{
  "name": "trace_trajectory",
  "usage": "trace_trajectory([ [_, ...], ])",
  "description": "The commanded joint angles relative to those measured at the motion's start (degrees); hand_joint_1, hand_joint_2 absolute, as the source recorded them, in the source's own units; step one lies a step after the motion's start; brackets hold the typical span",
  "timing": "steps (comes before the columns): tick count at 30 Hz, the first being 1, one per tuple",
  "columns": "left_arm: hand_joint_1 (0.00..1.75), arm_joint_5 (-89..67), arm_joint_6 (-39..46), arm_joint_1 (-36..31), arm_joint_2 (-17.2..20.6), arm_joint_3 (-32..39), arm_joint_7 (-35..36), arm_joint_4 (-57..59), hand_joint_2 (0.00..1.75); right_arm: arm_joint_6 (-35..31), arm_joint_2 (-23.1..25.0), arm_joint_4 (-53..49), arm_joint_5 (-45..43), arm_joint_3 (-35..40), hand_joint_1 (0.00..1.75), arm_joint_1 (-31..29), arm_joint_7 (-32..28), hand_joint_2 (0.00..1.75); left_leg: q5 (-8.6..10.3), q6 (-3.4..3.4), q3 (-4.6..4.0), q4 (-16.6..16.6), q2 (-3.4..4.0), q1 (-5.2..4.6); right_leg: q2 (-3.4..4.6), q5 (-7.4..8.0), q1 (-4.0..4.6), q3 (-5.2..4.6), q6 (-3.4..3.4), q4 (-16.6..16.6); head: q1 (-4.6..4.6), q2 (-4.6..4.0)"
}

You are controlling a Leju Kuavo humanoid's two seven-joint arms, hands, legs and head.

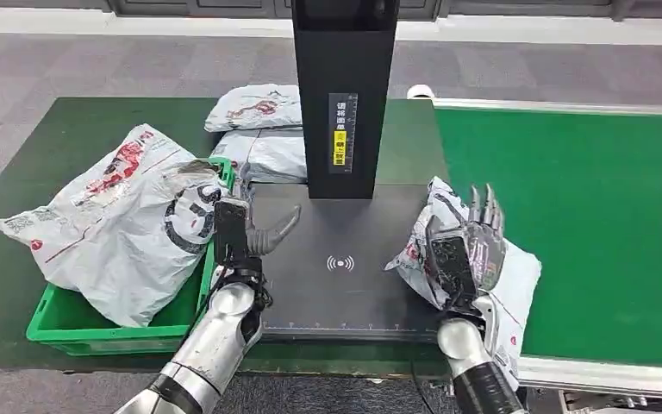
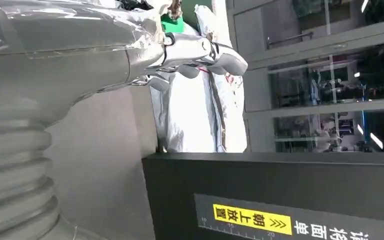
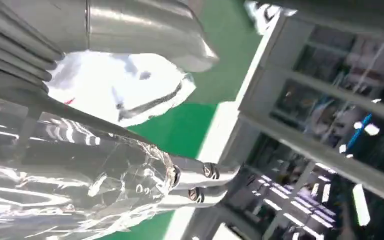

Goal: Moved the parcel from conveyor to table for the left to box.

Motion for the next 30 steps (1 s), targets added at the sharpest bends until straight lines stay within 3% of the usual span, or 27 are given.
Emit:
trace_trajectory([
  [1, 0.00, -1.53, -1.93, -2.04, 0.98, 2.67, 0.70, 3.66, 1.75, 16.44, -0.68, 20.52, 3.29, -8.35, 0.00, -1.08, 13.87, 1.75, -0.01, 0.03, 0.24, -0.15, 0.08, 0.02, -0.20, -0.01, 0.07, 0.29, -0.07, -0.17, 0.00, 0.00],
  [4, 0.00, -2.57, -3.01, -2.90, 0.99, 2.14, 1.95, 3.97, 1.75, 23.44, -0.57, 29.65, 5.66, -8.60, 0.00, -2.45, 14.77, 1.75, 0.00, 0.03, 0.37, -0.23, 0.19, 0.06, -0.21, 0.03, 0.14, 0.42, -0.10, -0.29, 0.00, 0.00],
  [5, 0.00, -2.90, -3.13, -3.05, 0.86, 2.08, 2.26, 3.93, 1.75, 24.98, -0.43, 30.52, 6.29, -8.65, 0.58, -2.19, 14.42, 1.75, 0.01, 0.02, 0.31, -0.20, 0.11, 0.06, -0.25, 0.01, 0.13, 0.37, -0.10, -0.25, 0.00, 0.00],
  [6, 0.00, -3.29, -3.28, -3.02, 0.86, 1.88, 2.50, 3.81, 1.75, 26.49, -0.24, 30.95, 6.11, -9.05, 1.75, -2.09, 14.08, 1.75, -0.01, 0.01, 0.22, -0.11, 0.03, 0.07, -0.22, -0.01, 0.12, 0.29, -0.07, -0.17, 0.00, 0.00],
  [9, 0.00, -3.53, -3.45, -2.72, 0.91, 1.72, 2.66, 3.45, 1.75, 28.05, -0.17, 30.78, 5.80, -9.30, 1.75, -1.96, 13.66, 1.75, -0.02, 0.02, 0.15, -0.08, 0.09, 0.02, -0.17, -0.02, 0.08, 0.19, -0.06, -0.10, -0.04, 0.00],
  [15, 0.00, -4.38, -3.51, -1.57, 1.25, 1.24, 3.03, 2.28, 1.75, 32.31, 0.10, 28.14, 4.11, -10.18, 1.75, -0.95, 11.96, 1.75, -0.36, -0.11, 1.00, -0.09, 0.38, 0.06, 0.16, -0.10, 0.25, 0.84, -0.14, -0.17, 0.00, 0.00],
  [20, 0.00, -4.52, -2.82, -0.33, 1.65, 1.40, 3.38, 0.70, 1.75, 31.41, 1.47, 22.19, 2.45, -11.75, 1.75, -0.59, 8.09, 1.75, -0.51, -0.23, 1.53, -0.14, 0.80, 0.08, 0.58, -0.13, 0.37, 1.27, -0.27, -0.22, 0.02, 0.00],
  [26, 0.00, -4.60, -2.93, -0.17, 1.73, 1.42, 3.70, 0.21, 1.75, 31.60, 1.46, 20.67, 2.32, -11.62, 1.75, -0.27, 9.10, 1.75, -0.56, -0.36, 1.60, -0.18, 0.87, 0.22, 0.63, -0.15, 0.47, 1.32, -0.39, -0.22, 0.00, 0.00],
  [28, 0.00, -4.66, -2.69, -0.22, 1.64, 1.66, 3.90, 0.03, 1.75, 28.48, 2.16, 17.80, 1.81, -12.33, 1.75, -0.03, 4.84, 1.75, -0.59, -0.35, 1.67, -0.16, 0.86, 0.25, 0.66, -0.21, 0.49, 1.39, -0.39, -0.20, 0.00, 0.00],
  [30, 0.00, -4.84, -2.68, -0.25, 1.44, 1.96, 4.25, -0.38, 1.75, 23.03, 3.37, 7.44, 2.36, -11.87, 1.75, 2.14, 2.04, 1.75, -0.62, -0.36, 1.66, -0.10, 0.91, 0.26, 0.76, -0.24, 0.57, 1.36, -0.41, -0.13, 0.00, 0.00],
])
